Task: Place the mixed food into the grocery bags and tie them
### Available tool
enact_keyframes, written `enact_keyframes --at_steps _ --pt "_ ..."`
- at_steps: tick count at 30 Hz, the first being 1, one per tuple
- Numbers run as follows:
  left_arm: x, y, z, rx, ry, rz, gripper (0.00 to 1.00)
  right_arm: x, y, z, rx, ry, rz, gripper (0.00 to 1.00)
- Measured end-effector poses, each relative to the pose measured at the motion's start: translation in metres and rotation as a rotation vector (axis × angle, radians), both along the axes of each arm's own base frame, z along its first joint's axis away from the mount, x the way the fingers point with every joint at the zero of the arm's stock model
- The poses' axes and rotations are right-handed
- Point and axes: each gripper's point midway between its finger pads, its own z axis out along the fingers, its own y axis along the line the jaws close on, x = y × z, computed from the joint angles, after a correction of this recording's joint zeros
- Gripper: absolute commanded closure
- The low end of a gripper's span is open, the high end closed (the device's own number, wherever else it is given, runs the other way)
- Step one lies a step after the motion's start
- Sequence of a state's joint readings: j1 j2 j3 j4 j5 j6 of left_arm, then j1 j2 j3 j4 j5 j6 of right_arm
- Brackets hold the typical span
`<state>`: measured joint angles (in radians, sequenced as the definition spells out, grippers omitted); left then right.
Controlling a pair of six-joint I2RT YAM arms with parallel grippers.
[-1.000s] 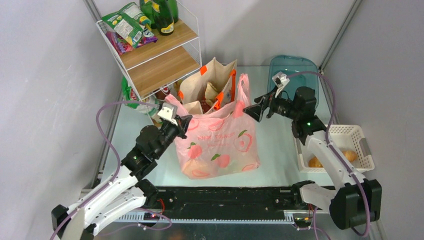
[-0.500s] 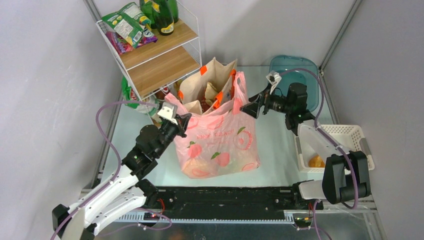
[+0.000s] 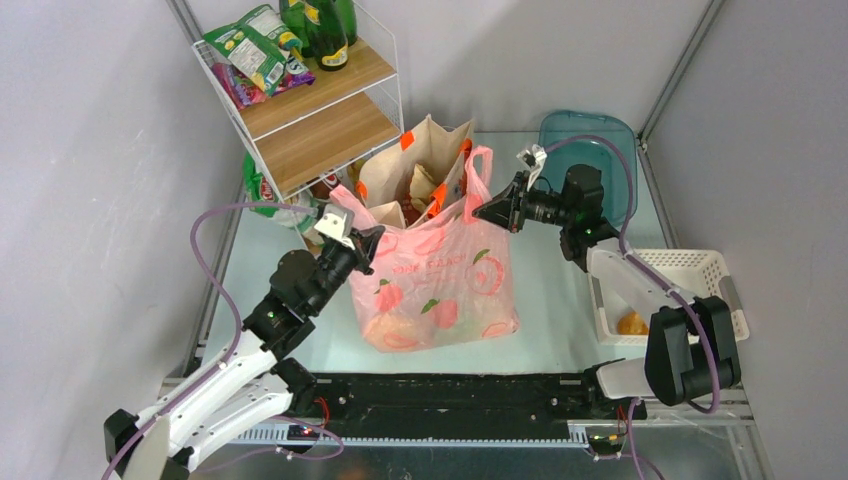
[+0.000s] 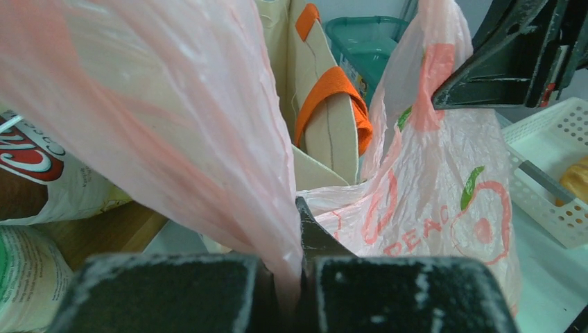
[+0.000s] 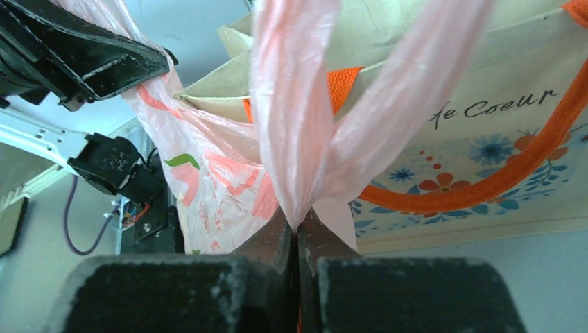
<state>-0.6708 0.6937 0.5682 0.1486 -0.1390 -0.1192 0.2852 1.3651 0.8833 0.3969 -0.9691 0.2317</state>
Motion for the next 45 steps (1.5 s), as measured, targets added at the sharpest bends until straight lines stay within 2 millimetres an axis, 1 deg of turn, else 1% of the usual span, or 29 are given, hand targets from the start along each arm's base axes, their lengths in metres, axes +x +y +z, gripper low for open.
enact_keyframes --at_steps 3,6,10,12,13,14,15,17,20,23,25,28,31,34,36,38,42,45 --pt "-0.002 -0.004 0.000 -0.001 -0.001 -0.024 1.00 -0.004 0.001 0.002 -0.001 0.007 0.003 1.00" --pt "-0.005 -0.008 0.000 -0.001 -0.002 -0.054 1.00 -0.016 -0.001 0.013 -0.003 0.013 -0.006 1.00" --pt "-0.015 -0.021 0.001 0.018 -0.010 -0.120 1.00 -0.043 -0.009 0.040 0.005 -0.005 -0.024 1.00" --pt "-0.022 -0.031 0.003 0.048 -0.009 -0.168 1.00 -0.060 -0.014 0.052 0.007 -0.015 -0.034 1.00" --pt "-0.022 -0.034 0.005 0.067 -0.008 -0.176 1.00 -0.067 -0.017 0.056 0.007 -0.015 -0.037 1.00" --pt "-0.028 -0.042 0.009 0.092 -0.009 -0.211 1.00 -0.075 -0.020 0.059 0.006 -0.011 -0.041 1.00" --pt "-0.031 -0.047 0.012 0.116 -0.012 -0.231 1.00 -0.082 -0.023 0.061 0.004 -0.005 -0.045 1.00" --pt "-0.040 -0.058 0.021 0.183 -0.015 -0.281 1.00 -0.094 -0.028 0.063 0.003 0.022 -0.048 1.00" --pt "-0.054 -0.073 0.036 0.313 -0.031 -0.365 1.00 -0.104 -0.036 0.059 0.001 0.091 -0.047 1.00" --pt "-0.061 -0.081 0.047 0.453 -0.052 -0.410 1.00 -0.109 -0.038 0.051 -0.006 0.167 -0.041 1.00" --pt "-0.061 -0.083 0.048 0.551 -0.061 -0.417 1.00 -0.112 -0.038 0.047 -0.009 0.203 -0.034 1.00" --pt "-0.059 -0.087 0.035 0.713 -0.055 -0.429 1.00 -0.118 -0.035 0.045 -0.012 0.229 -0.015 1.00" --pt "-0.058 -0.091 0.007 0.881 -0.031 -0.463 1.00 -0.125 -0.029 0.044 -0.017 0.229 0.016 1.00" --pt "-0.062 -0.094 -0.026 1.038 0.009 -0.536 1.00 -0.132 -0.020 0.043 -0.031 0.215 0.040 1.00" --pt "-0.064 -0.095 -0.037 1.104 0.025 -0.573 1.00 -0.136 -0.014 0.042 -0.041 0.200 0.053 1.00" --pt "-0.065 -0.096 -0.036 1.137 0.024 -0.593 1.00 -0.138 -0.010 0.041 -0.049 0.193 0.060 1.00" --pt "-0.068 -0.102 -0.018 1.142 -0.020 -0.611 1.00 -0.133 -0.004 0.037 -0.058 0.187 0.053 1.00" --pt "-0.071 -0.104 -0.012 1.151 -0.044 -0.624 1.00 -0.128 -0.001 0.033 -0.066 0.197 0.044 1.00"
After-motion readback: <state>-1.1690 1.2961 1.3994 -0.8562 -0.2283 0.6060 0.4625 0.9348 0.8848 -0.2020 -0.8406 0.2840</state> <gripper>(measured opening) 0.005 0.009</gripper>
